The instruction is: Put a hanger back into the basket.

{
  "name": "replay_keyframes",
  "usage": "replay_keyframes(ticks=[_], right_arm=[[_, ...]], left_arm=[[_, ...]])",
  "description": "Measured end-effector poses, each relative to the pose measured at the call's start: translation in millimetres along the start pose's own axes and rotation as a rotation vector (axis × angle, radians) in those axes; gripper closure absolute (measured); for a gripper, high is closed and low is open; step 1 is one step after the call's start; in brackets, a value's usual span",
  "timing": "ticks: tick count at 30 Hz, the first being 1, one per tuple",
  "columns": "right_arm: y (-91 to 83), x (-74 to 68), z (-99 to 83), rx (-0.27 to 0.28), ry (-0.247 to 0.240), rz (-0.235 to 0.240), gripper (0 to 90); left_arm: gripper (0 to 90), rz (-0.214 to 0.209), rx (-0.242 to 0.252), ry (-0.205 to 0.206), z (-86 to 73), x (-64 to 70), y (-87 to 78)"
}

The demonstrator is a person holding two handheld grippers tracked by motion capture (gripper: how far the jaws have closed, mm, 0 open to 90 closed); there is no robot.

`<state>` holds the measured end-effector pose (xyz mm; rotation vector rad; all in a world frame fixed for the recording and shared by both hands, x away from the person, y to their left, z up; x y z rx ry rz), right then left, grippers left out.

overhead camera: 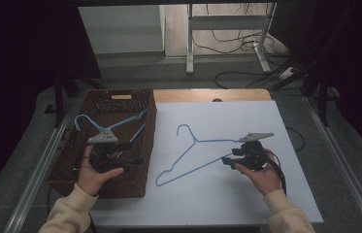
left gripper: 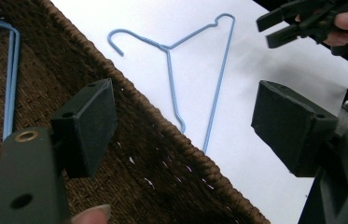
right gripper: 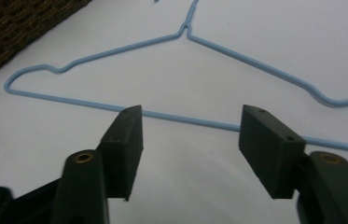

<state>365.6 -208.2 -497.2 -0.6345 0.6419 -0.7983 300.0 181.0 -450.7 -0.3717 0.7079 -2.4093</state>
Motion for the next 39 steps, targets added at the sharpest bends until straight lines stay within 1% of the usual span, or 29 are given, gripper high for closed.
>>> replay_keyframes(ticks=[1, 3, 5, 8, 10, 13, 15, 18, 22, 24, 27, 30, 33, 36, 39], right_arm=[[2.9, -0.9, 1.0, -0.003, 0.001, -0.001, 44.1], [9.9, -3.2, 3.9, -0.019, -0.001, -0.005, 50.7], [17.0, -8.0, 7.6, -0.034, -0.007, 0.008, 58.2], [31.1, -19.6, 12.2, -0.071, -0.039, 0.019, 72.3], [39.7, -26.3, 13.7, -0.095, -0.055, 0.032, 79.7], [54.0, -35.6, 16.5, -0.120, -0.084, 0.035, 89.4], [60.8, -39.6, 18.1, -0.133, -0.093, 0.034, 89.8], [73.4, -45.1, 18.4, -0.170, -0.102, 0.039, 89.9], [85.4, -46.7, 14.2, -0.227, -0.107, 0.039, 89.9], [87.5, -45.9, 12.4, -0.248, -0.104, 0.036, 89.9], [88.5, -44.2, 10.3, -0.274, -0.094, 0.029, 89.9], [87.9, -43.2, 9.1, -0.278, -0.077, 0.033, 89.9], [85.3, -42.8, 6.5, -0.288, -0.082, 0.036, 89.9], [80.8, -41.4, 2.2, -0.297, -0.075, 0.038, 89.9], [72.0, -39.8, -6.1, -0.305, -0.073, 0.035, 89.9]], left_arm=[[22.0, 0.000, -0.002, 0.002, -0.3, 0.1, 0.0], [22.0, 0.002, -0.004, 0.003, -0.7, 0.5, -0.2], [22.0, 0.002, -0.004, 0.003, -1.2, 1.3, -0.5], [22.1, 0.002, -0.006, 0.006, -1.2, 2.5, -0.3], [22.1, 0.001, -0.008, 0.009, -0.8, 3.4, 0.3], [22.1, -0.002, -0.010, 0.012, -0.2, 4.9, 1.6], [22.1, -0.004, -0.011, 0.014, -0.3, 5.5, 2.3], [22.0, -0.006, -0.015, 0.016, -0.6, 5.9, 2.8], [22.0, -0.007, -0.018, 0.018, -1.1, 6.1, 3.2], [22.0, -0.007, -0.018, 0.019, -1.1, 6.4, 3.4], [22.0, -0.007, -0.021, 0.020, -1.4, 6.4, 4.0], [21.9, -0.007, -0.022, 0.020, -1.7, 6.5, 4.0], [21.9, -0.007, -0.020, 0.018, -1.5, 6.7, 3.2], [21.9, -0.006, -0.020, 0.017, -1.4, 6.8, 2.7], [22.0, -0.007, -0.020, 0.018, -1.5, 7.0, 2.4]])
Point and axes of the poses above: each handheld gripper's, and its own axes: y roughly forward along the jaws, z roughly out of its top, x roughly to its right, the point moved 4 cm from there along y, roughly forward along the jaws, and after that the axes turned 12 degrees about y, right-handed, at the moved point
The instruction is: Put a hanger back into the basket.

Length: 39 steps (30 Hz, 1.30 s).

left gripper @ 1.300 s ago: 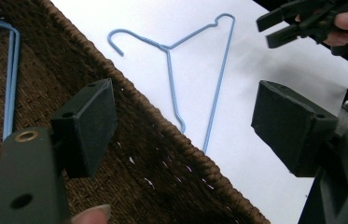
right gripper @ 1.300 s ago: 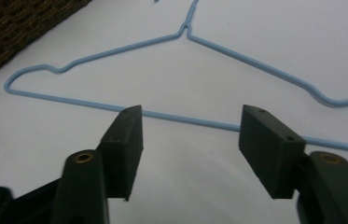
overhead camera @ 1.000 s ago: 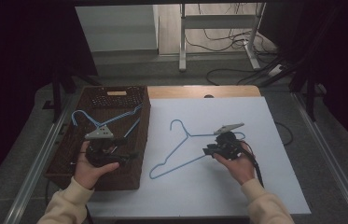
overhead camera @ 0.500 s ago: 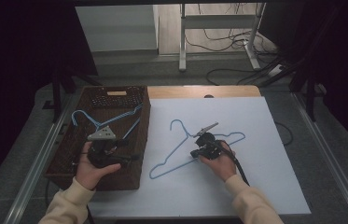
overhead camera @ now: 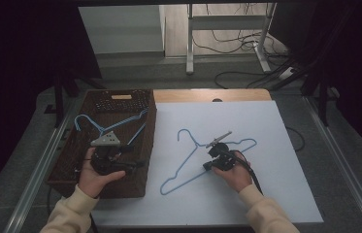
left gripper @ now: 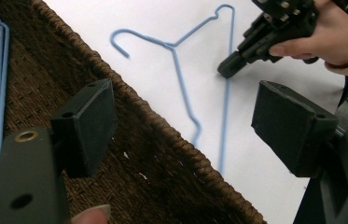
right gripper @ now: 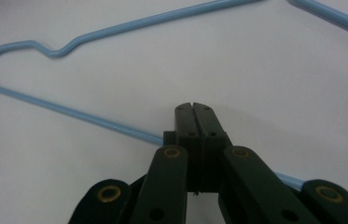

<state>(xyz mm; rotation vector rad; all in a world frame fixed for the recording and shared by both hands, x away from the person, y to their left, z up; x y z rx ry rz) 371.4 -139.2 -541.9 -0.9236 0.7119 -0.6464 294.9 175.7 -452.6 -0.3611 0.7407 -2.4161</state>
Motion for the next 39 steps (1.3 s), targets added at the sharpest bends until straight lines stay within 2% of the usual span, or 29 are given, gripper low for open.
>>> replay_keyframes(ticks=[11, 17, 20, 26, 28, 31, 33, 36, 39], right_arm=[[-22.3, 7.3, -39.1, -0.018, 0.040, 0.013, 89.9], [-30.4, 7.5, -55.8, -0.027, 0.044, 0.012, 90.0], [-31.0, 7.2, -57.7, -0.025, 0.042, 0.010, 90.0], [-31.2, 3.1, -44.2, 0.016, 0.017, 0.004, 89.9], [-32.1, 3.2, -33.5, 0.036, 0.009, -0.001, 89.9], [-30.0, 6.0, -12.8, 0.066, 0.021, -0.005, 89.8], [-27.7, 7.5, -5.5, 0.071, 0.024, -0.008, 89.7], [-21.3, 9.5, 7.3, 0.076, 0.032, -0.008, 81.4], [-13.4, 10.5, 20.9, 0.087, 0.032, -0.033, 69.4]], left_arm=[[21.9, 0.001, -0.002, 0.001, 0.3, 0.6, -0.2], [21.9, 0.000, -0.003, 0.007, 0.7, 1.3, 0.3], [21.9, 0.001, -0.005, 0.008, 1.0, 1.6, 1.0], [21.8, -0.002, -0.004, 0.011, 2.5, 2.7, 1.6], [21.8, -0.002, -0.005, 0.011, 2.2, 2.6, 2.2], [21.7, -0.003, -0.007, 0.009, 1.7, 2.5, 2.5], [21.8, -0.004, -0.006, 0.010, 1.8, 2.4, 2.4], [21.8, -0.004, -0.005, 0.010, 2.0, 2.3, 2.4], [21.7, -0.006, -0.008, 0.010, 1.8, 2.4, 3.0]])
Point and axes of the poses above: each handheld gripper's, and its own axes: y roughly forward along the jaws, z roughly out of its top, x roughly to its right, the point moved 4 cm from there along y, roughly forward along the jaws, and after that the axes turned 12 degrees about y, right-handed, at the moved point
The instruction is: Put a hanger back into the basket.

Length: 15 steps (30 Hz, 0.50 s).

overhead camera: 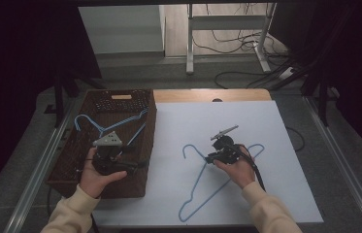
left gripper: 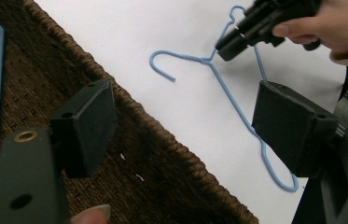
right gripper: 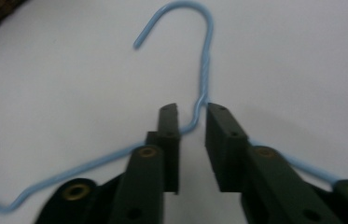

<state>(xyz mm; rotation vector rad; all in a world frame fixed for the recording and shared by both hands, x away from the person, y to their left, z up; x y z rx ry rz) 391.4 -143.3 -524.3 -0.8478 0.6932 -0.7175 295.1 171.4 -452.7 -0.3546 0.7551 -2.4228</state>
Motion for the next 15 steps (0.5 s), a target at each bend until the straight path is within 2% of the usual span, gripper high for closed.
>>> replay_keyframes(ticks=[3, 8, 11, 15], right_arm=[[6.5, 0.1, 9.1, -0.003, 0.006, -0.006, 63.7], [21.8, -2.7, 25.2, -0.013, -0.010, -0.036, 60.4], [28.8, -5.3, 29.5, -0.026, -0.022, -0.061, 60.7], [36.7, -7.4, 29.2, -0.066, -0.046, -0.101, 66.2]], left_arm=[[21.7, -0.001, -0.001, 0.001, -0.1, 0.2, 0.4], [21.7, 0.000, 0.001, -0.001, -0.4, -0.3, -0.6], [21.7, 0.000, 0.003, -0.001, -0.5, -0.6, -0.9], [21.7, 0.000, 0.001, 0.000, -0.6, -0.5, -1.0]])
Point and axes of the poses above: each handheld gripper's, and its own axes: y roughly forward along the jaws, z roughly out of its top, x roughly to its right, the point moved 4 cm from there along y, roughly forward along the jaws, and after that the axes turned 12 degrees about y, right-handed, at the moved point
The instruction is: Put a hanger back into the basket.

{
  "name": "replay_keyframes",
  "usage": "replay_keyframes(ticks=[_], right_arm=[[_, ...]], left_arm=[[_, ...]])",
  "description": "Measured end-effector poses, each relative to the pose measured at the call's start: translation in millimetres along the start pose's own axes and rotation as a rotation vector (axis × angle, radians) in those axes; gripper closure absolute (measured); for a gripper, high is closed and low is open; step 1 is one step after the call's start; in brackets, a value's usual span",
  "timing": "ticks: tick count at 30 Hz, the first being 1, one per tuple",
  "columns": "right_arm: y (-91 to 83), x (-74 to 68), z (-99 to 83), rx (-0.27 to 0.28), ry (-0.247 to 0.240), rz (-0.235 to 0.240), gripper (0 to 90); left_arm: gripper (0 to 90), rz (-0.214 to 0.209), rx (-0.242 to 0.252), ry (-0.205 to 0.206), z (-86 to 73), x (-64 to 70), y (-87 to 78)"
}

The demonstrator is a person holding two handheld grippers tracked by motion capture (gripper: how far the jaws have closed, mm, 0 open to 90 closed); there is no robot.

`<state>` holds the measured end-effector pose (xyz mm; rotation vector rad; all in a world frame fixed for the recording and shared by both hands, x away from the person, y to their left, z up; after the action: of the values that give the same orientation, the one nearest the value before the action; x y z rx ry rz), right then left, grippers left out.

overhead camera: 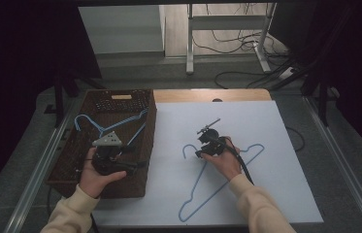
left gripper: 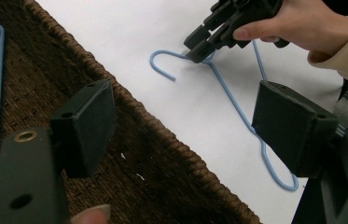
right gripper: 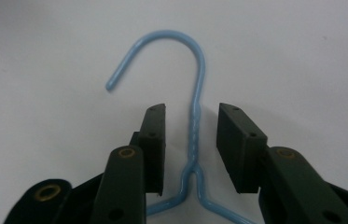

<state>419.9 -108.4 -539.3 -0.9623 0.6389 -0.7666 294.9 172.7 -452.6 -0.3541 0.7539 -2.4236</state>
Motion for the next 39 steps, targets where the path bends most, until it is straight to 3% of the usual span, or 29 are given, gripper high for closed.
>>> replay_keyframes(ticks=[3, 7, 14, 17, 21, 26, 31, 39], right_arm=[[1.7, -1.6, -0.9, -0.008, -0.025, -0.042, 72.8], [1.4, -2.7, -1.8, -0.020, -0.017, -0.053, 84.9], [0.6, -4.0, -2.5, -0.009, -0.017, -0.071, 86.0], [-4.1, -3.5, -2.8, 0.021, -0.008, -0.077, 86.0], [-19.8, -2.9, -1.7, 0.080, 0.017, -0.051, 86.0], [-41.6, -3.0, -1.5, 0.146, 0.041, -0.020, 85.9], [-55.2, -4.0, -3.8, 0.196, 0.040, -0.011, 85.9], [-63.8, -4.4, -7.2, 0.228, 0.045, -0.008, 85.9]], left_arm=[[21.7, 0.000, 0.001, 0.000, 0.0, 0.1, -0.1], [21.7, 0.000, -0.001, 0.001, -0.2, 0.4, 0.3], [21.8, -0.003, -0.001, 0.007, 0.8, 2.4, 1.0], [21.8, -0.003, 0.000, 0.008, 1.4, 3.0, 1.7], [21.8, -0.012, -0.001, 0.014, 3.8, 6.8, 4.4], [21.8, -0.056, 0.003, 0.025, 11.4, 16.8, 10.8], [22.1, -0.072, -0.019, 0.035, 20.3, 28.1, 23.6], [22.9, -0.103, -0.079, 0.046, 32.9, 48.2, 53.9]])
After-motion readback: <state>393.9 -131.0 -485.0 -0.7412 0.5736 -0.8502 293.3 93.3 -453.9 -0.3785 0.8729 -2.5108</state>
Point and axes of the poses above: each handheld gripper's, and its own axes: y roughly forward along the jaws, z roughly out of its top, x roughly to its right, the point moved 4 cm from there along y, roughly forward along the jaws, and after that the axes turned 12 degrees about y, right-handed, at the moved point
